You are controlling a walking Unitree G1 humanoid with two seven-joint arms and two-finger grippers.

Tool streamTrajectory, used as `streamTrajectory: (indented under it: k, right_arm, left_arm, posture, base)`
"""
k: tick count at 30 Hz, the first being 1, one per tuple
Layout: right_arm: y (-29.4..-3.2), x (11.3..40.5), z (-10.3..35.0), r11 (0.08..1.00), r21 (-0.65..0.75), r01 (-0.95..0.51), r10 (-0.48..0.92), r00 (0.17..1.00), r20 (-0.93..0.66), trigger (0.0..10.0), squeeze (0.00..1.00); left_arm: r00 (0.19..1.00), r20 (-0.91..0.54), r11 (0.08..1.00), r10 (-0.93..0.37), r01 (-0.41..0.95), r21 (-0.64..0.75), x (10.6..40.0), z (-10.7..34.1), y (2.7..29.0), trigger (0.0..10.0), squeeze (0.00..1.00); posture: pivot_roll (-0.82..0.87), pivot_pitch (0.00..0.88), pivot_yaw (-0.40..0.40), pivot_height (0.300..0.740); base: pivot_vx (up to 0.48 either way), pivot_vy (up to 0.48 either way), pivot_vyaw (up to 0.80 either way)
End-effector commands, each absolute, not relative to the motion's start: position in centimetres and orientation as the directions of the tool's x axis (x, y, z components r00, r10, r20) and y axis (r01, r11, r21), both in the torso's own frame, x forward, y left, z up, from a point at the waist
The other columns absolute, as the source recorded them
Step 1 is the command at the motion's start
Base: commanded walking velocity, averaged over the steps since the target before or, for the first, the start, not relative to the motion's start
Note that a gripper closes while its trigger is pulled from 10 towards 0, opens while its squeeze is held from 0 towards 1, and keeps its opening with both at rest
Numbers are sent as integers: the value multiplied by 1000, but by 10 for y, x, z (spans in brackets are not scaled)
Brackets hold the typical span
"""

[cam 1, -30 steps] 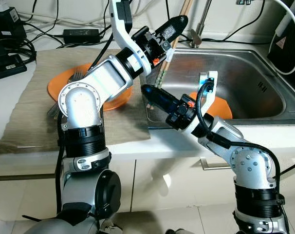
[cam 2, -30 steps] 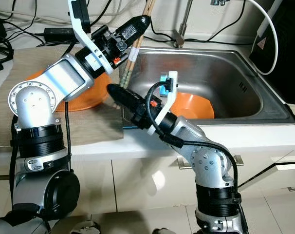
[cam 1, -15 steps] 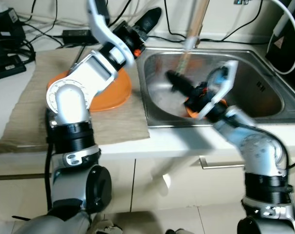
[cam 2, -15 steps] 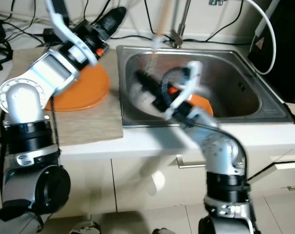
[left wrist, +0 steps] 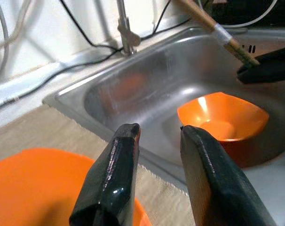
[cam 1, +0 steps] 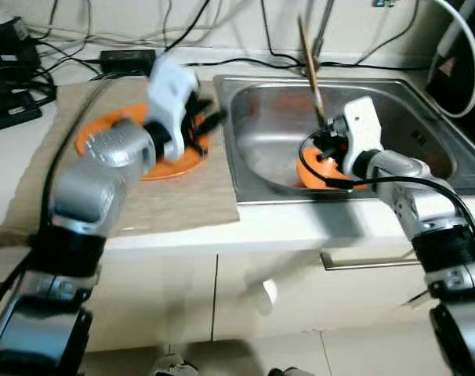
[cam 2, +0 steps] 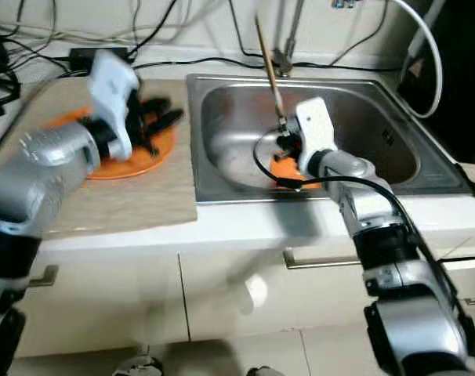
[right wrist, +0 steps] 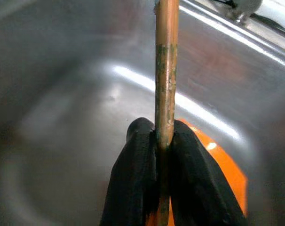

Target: Kitchen organization

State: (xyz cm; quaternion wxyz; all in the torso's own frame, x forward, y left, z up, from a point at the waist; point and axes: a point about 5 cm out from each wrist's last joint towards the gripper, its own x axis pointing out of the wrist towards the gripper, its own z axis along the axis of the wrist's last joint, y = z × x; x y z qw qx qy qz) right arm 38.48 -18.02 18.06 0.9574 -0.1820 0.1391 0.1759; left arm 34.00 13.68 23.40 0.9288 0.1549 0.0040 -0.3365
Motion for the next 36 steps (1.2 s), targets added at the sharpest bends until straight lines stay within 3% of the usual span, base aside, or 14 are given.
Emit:
streamTrajectory:
  k: [1, 6, 11, 19, 20, 21, 22, 23, 36]
  right_arm:
    - [-194, 391, 182, 839, -379, -392, 254, 896, -363, 10000, 0]
    - [-203, 394, 168, 804, -395, -444, 243, 852, -464, 10000, 0]
    - [-206, 392, 155, 826, -360, -433, 216, 834, -508, 10000, 0]
    - [-199, 396, 155, 883, -277, -379, 232, 865, -445, 10000, 0]
    - [-198, 396, 155, 884, -275, -379, 233, 865, -444, 10000, 141]
    - [-198, 396, 155, 884, -275, -379, 233, 865, -444, 10000, 141]
    - [-198, 397, 155, 887, -271, -374, 232, 868, -440, 10000, 914]
    - [-198, 397, 155, 888, -271, -373, 231, 868, -439, 10000, 1000]
    - [-201, 397, 158, 887, -278, -369, 231, 875, -426, 10000, 1000]
  left_arm:
    - [733, -98, 670, -674, 661, 339, 332, 239, 133, 10000, 0]
    - [687, -110, 631, -719, 711, 311, 324, 233, 134, 10000, 0]
    - [675, -102, 630, -731, 725, 277, 321, 231, 132, 10000, 0]
    - [662, -122, 615, -740, 738, 279, 315, 226, 131, 10000, 0]
    - [660, -123, 614, -741, 740, 274, 315, 226, 131, 10000, 0]
    - [660, -123, 614, -741, 740, 274, 315, 226, 131, 10000, 0]
    - [663, -125, 619, -738, 739, 264, 315, 227, 131, 10000, 0]
    - [664, -125, 621, -737, 739, 262, 315, 227, 132, 10000, 0]
    - [673, -133, 627, -728, 732, 267, 317, 225, 131, 10000, 0]
  posture:
    - [33, 41, -53, 740]
    - [36, 52, -56, 740]
    - [46, 60, -64, 740]
    - [66, 68, -76, 740]
    - [68, 68, -76, 740]
    - [68, 68, -76, 740]
    - [69, 69, -76, 740]
    - [68, 69, -75, 740]
    - [60, 64, -71, 740]
  base:
    - [0, 0, 0]
    - [0, 0, 0]
    - [0, 0, 0]
    - [0, 0, 0]
    - [0, 0, 0]
    - [0, 0, 0]
    - [0, 0, 0]
    - [0, 0, 0]
    - [0, 0, 0]
